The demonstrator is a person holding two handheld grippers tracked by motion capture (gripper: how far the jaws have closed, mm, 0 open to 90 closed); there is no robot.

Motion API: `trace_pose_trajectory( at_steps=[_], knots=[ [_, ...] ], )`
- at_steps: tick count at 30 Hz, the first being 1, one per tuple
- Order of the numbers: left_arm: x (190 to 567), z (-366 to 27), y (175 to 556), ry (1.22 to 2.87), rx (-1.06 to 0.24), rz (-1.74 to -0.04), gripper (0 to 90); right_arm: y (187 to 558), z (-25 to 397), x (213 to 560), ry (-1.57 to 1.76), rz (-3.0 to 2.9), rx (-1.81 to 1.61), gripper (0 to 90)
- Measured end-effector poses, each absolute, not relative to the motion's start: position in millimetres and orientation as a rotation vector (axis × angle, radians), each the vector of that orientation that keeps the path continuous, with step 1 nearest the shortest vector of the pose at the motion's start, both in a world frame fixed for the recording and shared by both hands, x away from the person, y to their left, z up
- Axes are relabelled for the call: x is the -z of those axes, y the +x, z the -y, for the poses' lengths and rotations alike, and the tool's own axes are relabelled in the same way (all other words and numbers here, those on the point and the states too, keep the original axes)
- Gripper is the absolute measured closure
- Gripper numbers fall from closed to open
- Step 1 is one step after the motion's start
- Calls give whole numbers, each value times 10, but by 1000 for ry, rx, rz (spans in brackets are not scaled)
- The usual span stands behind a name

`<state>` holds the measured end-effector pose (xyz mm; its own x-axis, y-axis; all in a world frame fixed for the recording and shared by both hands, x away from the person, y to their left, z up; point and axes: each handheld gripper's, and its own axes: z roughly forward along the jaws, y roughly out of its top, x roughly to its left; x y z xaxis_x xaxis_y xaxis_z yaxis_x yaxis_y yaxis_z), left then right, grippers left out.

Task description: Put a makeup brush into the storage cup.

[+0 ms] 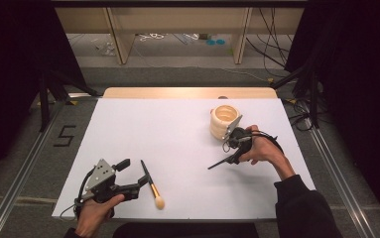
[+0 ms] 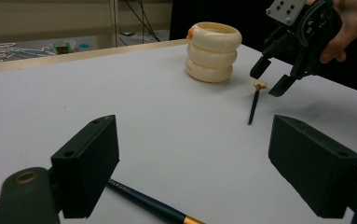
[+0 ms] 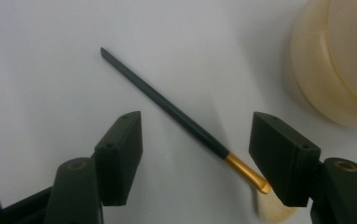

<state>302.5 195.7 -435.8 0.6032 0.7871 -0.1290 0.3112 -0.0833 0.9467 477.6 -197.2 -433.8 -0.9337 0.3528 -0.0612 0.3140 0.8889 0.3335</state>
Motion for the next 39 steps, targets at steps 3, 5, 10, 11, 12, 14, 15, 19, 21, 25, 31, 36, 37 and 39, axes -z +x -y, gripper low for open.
trace_pose_trajectory(
  at_steps=[3, 5, 10, 11, 12, 14, 15, 19, 21, 25, 31, 36, 37, 39],
  knots=[
    [4356, -1963, 3028, 1665, -509, -923, 159, 4787, 1940, 4342, 495, -2944, -458, 383],
    [4356, -1963, 3027, 1666, -509, -923, 158, 4803, 1890, 4361, 463, -2956, -421, 398],
    [4355, -1962, 3027, 1663, -506, -922, 159, 4831, 1851, 4396, 453, -2965, -391, 408],
    [4354, -1963, 3029, 1663, -507, -921, 159, 4831, 1851, 4396, 453, -2965, -391, 408],
    [4354, -1963, 3029, 1663, -507, -922, 159, 4835, 1850, 4406, 454, -2970, -379, 409],
    [4355, -1961, 3025, 1662, -507, -925, 159, 4848, 1852, 4429, 441, -2980, -354, 414],
    [4355, -1961, 3025, 1663, -508, -924, 159, 4856, 1854, 4440, 438, -2981, -355, 416],
    [4355, -1965, 3029, 1661, -508, -927, 159, 4877, 1861, 4458, 438, -2987, -332, 438],
    [4354, -1965, 3029, 1662, -508, -927, 158, 4886, 1863, 4456, 416, -2991, -309, 445],
    [4356, -1964, 3029, 1666, -506, -925, 158, 4920, 1854, 4448, 364, -2991, -288, 462],
    [4355, -1968, 3029, 1660, -508, -931, 159, 4919, 1801, 4479, 366, -3021, -280, 484],
    [4355, -1971, 3031, 1660, -509, -932, 159, 4951, 1794, 4495, 325, -3039, -244, 507],
    [4354, -1971, 3030, 1659, -509, -932, 159, 4958, 1796, 4498, 314, -3038, -244, 513],
    [4352, -1972, 3032, 1656, -507, -932, 158, 4966, 1793, 4489, 300, -3045, -227, 526]
  ],
)
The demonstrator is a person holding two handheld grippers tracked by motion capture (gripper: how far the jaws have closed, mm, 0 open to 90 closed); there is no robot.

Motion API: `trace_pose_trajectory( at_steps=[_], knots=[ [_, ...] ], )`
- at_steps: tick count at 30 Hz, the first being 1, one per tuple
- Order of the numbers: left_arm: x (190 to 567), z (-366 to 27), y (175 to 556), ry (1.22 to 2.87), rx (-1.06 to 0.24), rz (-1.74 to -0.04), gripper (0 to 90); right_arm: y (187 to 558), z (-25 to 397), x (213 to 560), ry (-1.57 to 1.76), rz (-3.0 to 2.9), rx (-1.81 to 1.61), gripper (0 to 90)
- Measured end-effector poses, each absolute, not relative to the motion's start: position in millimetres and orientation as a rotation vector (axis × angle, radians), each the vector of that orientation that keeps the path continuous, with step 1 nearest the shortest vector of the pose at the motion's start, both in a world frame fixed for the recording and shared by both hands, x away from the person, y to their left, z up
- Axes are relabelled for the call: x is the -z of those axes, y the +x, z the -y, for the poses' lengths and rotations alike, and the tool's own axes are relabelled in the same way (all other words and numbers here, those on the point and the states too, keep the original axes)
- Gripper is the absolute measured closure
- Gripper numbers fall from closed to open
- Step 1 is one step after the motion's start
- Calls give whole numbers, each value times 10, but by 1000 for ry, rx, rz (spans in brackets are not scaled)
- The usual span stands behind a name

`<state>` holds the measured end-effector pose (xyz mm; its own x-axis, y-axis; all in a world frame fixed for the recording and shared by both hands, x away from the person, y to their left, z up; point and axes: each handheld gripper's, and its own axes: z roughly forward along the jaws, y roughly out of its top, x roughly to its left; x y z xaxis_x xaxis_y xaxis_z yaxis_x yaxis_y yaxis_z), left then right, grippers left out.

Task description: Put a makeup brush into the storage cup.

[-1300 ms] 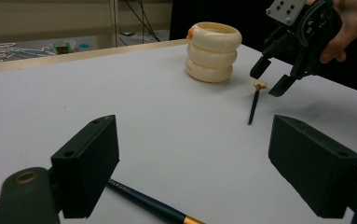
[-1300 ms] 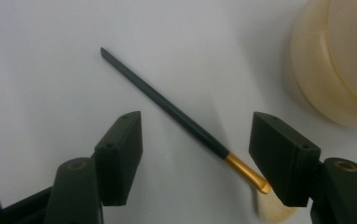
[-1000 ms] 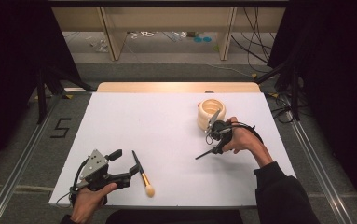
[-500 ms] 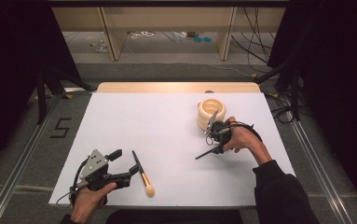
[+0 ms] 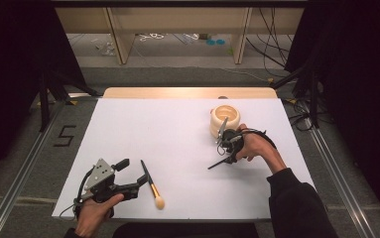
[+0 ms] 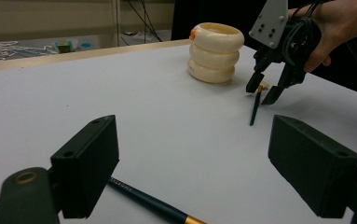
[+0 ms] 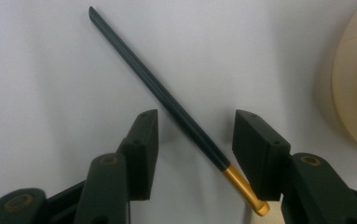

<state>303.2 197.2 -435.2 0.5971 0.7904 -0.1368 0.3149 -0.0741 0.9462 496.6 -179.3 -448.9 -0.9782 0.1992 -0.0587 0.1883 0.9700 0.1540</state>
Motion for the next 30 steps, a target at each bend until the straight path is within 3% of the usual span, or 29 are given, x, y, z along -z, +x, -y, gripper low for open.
trace_pose_trajectory(
  at_steps=[15, 30],
  knots=[
    [4351, -1975, 3031, 1650, -505, -939, 159, 4988, 1764, 4531, 330, -3087, -193, 588],
    [4348, -1982, 3029, 1650, -505, -937, 158, 5024, 1732, 4519, 335, -3102, -111, 753]
  ],
)
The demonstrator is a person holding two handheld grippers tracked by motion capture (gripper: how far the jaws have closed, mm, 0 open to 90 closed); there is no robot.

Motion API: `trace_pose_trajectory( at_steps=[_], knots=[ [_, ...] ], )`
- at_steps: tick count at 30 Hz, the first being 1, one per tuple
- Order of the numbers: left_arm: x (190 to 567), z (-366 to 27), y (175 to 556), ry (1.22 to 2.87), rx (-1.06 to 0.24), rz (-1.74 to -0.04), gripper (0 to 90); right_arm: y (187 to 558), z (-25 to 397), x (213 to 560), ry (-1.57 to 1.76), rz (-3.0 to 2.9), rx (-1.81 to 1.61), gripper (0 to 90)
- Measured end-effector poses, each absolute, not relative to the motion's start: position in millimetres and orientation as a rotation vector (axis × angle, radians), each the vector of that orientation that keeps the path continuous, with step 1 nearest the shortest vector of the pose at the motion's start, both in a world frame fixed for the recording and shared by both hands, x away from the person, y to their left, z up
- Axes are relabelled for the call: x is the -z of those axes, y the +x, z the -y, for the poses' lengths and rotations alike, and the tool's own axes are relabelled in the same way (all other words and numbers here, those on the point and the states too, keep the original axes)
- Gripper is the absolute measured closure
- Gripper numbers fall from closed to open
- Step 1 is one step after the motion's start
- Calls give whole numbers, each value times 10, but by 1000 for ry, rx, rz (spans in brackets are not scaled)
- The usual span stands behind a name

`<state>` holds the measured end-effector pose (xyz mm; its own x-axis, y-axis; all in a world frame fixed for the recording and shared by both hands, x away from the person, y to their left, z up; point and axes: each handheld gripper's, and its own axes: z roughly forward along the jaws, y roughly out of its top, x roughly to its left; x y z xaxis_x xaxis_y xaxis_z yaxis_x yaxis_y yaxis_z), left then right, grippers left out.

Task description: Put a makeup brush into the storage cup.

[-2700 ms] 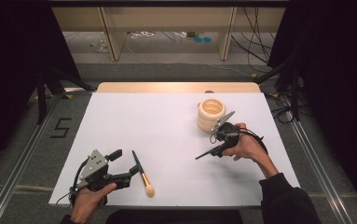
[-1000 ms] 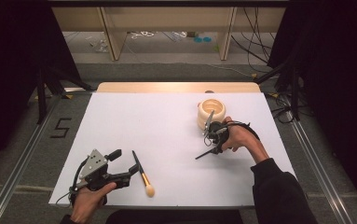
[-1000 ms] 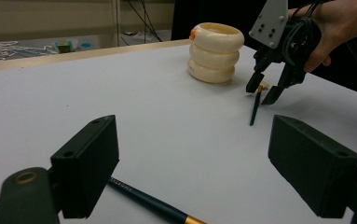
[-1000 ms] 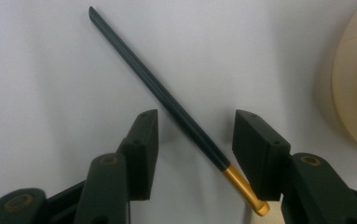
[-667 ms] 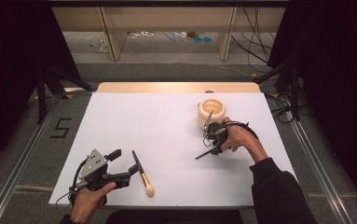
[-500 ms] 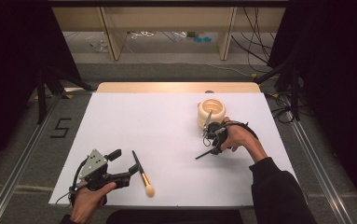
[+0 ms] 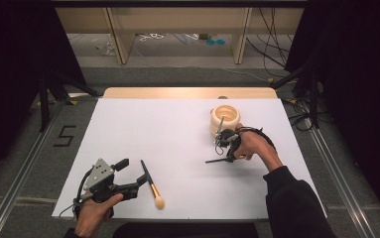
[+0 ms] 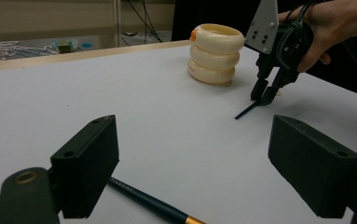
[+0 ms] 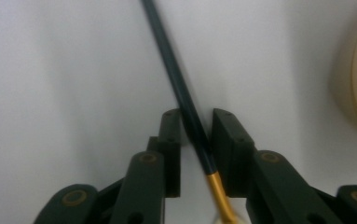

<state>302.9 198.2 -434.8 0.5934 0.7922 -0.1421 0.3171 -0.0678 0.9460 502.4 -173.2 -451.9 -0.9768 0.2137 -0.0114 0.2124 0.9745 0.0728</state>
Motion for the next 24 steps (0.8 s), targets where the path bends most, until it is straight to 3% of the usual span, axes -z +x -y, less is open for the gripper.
trace_pose_trajectory(
  at_steps=[7, 24],
  knots=[
    [4347, -1983, 3028, 1650, -506, -937, 159, 5012, 1705, 4516, 332, -3115, -87, 820],
    [4346, -1986, 3026, 1651, -507, -936, 159, 4972, 1665, 4457, 320, -3092, -92, 833]
  ],
)
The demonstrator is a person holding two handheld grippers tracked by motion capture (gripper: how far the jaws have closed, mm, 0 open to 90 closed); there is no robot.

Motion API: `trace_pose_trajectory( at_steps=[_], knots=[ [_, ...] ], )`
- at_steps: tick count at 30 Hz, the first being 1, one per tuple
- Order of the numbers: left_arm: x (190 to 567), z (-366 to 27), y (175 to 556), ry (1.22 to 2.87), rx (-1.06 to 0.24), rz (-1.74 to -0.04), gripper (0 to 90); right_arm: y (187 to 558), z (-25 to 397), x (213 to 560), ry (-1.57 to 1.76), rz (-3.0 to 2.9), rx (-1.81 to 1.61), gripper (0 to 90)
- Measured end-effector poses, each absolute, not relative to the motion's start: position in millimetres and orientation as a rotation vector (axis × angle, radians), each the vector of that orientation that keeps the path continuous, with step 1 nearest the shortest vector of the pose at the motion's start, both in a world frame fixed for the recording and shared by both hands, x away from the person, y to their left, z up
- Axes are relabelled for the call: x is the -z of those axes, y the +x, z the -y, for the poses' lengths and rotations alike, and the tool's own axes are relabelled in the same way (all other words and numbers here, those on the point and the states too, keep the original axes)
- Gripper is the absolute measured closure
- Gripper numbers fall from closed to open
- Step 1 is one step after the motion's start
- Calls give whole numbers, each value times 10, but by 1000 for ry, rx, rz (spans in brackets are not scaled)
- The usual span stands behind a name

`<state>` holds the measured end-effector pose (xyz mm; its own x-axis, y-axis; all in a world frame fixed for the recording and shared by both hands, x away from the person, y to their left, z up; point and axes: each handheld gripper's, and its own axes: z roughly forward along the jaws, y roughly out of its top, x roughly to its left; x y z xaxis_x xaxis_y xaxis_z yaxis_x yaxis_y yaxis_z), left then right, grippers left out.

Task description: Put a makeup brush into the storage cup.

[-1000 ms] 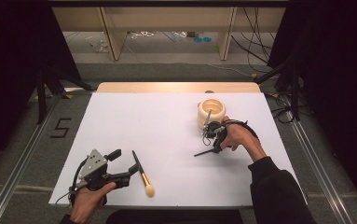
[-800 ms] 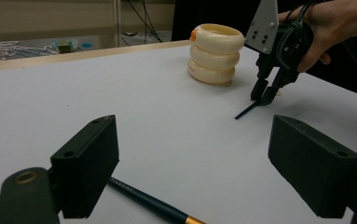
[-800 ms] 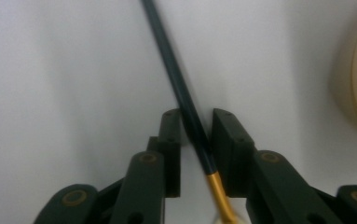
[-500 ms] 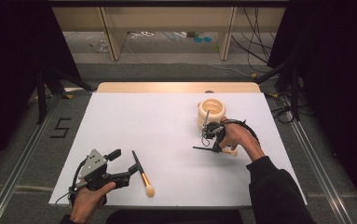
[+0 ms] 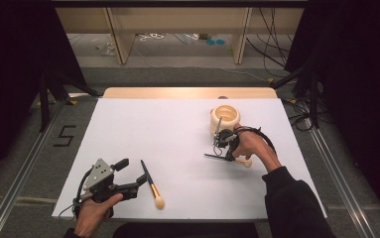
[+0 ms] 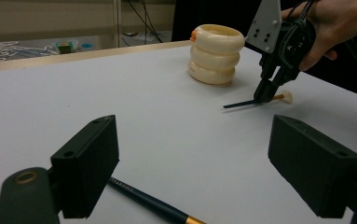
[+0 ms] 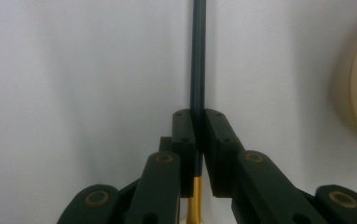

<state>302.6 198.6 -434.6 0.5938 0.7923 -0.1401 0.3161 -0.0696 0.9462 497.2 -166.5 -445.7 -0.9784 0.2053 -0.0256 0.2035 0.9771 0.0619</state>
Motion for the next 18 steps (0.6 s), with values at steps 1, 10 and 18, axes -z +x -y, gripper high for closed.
trace_pose_trajectory(
  at_steps=[1, 10, 18],
  knots=[
    [4345, -1986, 3026, 1651, -507, -936, 159, 4968, 1666, 4448, 321, -3091, -103, 833],
    [4350, -1985, 3030, 1654, -504, -934, 160, 4918, 1683, 4333, 302, -3056, -167, 834],
    [4374, -1955, 3034, 1706, -470, -929, 159, 4804, 1636, 4249, 218, -3039, -182, 834]
  ],
)
